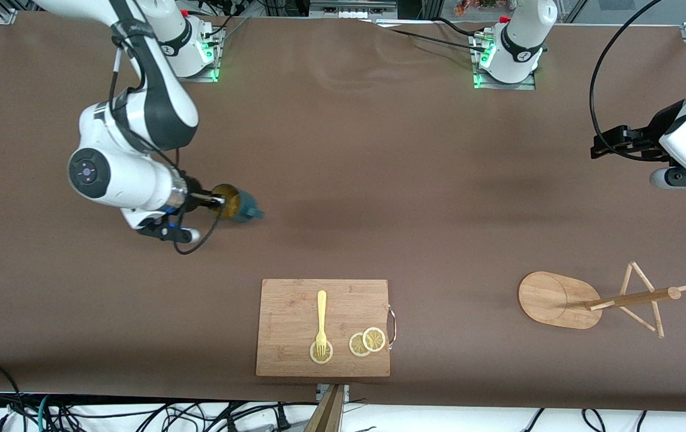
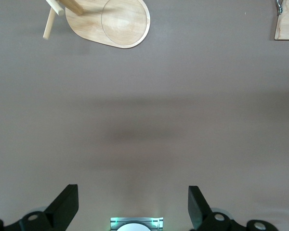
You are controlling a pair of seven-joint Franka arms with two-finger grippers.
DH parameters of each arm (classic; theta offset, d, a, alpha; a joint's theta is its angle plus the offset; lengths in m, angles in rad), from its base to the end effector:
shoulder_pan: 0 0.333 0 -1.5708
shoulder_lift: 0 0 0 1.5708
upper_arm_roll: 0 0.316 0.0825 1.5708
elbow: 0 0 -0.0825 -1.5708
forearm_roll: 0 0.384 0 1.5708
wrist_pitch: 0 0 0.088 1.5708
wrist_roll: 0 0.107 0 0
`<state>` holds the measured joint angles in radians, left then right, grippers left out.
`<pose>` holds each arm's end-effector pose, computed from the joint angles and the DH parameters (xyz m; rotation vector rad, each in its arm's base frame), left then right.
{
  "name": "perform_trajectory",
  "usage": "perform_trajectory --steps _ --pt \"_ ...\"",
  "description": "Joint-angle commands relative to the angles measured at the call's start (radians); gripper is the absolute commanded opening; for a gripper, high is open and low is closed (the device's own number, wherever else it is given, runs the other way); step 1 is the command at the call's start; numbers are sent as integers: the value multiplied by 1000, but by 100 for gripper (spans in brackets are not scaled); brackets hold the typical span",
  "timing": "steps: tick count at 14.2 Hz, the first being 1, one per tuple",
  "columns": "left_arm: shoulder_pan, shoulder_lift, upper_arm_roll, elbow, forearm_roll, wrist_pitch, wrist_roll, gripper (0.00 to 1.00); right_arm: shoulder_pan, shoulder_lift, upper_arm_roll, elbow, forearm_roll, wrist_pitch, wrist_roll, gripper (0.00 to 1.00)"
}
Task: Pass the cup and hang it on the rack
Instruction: 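Carry the mug toward the table middle with the right gripper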
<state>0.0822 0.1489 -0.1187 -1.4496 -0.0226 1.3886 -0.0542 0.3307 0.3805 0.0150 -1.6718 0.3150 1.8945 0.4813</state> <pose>0.5778 -0.0187 0.5827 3.0937 0.0238 -0.3267 0.5988 0.2389 0.3749 -2.8844 0.3785 0.3849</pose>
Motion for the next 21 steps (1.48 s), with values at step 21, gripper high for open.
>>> perform_trajectory --steps 21 --pt "37 49 -7 -158 -105 61 1005 100 659 426 -17 377 -275 307 669 0"
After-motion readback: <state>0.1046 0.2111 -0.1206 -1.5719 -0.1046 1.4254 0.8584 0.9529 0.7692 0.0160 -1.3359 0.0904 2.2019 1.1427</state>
